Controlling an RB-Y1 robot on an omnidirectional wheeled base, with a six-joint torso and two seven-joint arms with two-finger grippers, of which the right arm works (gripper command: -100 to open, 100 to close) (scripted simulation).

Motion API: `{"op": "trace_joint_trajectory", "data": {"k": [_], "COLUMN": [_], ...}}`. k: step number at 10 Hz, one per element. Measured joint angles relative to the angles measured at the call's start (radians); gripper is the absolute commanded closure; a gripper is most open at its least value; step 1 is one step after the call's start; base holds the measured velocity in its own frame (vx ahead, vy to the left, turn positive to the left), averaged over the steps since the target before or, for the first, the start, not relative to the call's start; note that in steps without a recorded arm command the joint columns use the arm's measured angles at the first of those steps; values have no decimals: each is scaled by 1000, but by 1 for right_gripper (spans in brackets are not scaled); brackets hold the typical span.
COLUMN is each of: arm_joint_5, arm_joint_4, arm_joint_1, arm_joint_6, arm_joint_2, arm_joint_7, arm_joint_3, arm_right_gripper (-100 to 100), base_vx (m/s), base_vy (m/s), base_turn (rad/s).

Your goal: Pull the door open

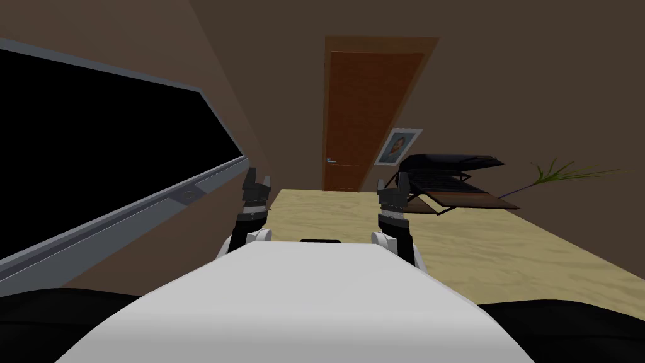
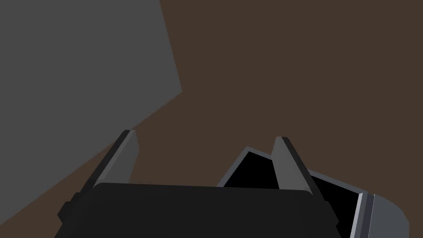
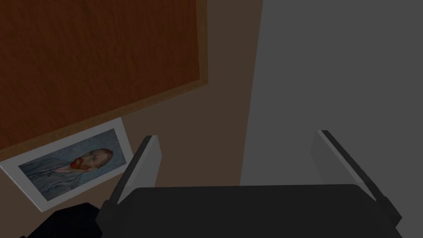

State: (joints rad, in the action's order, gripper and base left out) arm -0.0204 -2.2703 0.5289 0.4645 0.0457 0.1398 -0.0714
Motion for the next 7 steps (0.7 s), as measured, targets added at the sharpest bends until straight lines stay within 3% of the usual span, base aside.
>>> {"op": "trace_joint_trajectory", "data": {"k": [7], "arm_joint_5": [21], "arm_joint_4": [122], "arm_joint_1": [-32], "arm_joint_6": [35], "arm_joint_2": [20], "arm_joint_7": [19], "arm_joint_3": [-8], "arm_right_gripper": [-100], "base_vx": [169], "base_vy": [44], "base_turn": [-2]}}
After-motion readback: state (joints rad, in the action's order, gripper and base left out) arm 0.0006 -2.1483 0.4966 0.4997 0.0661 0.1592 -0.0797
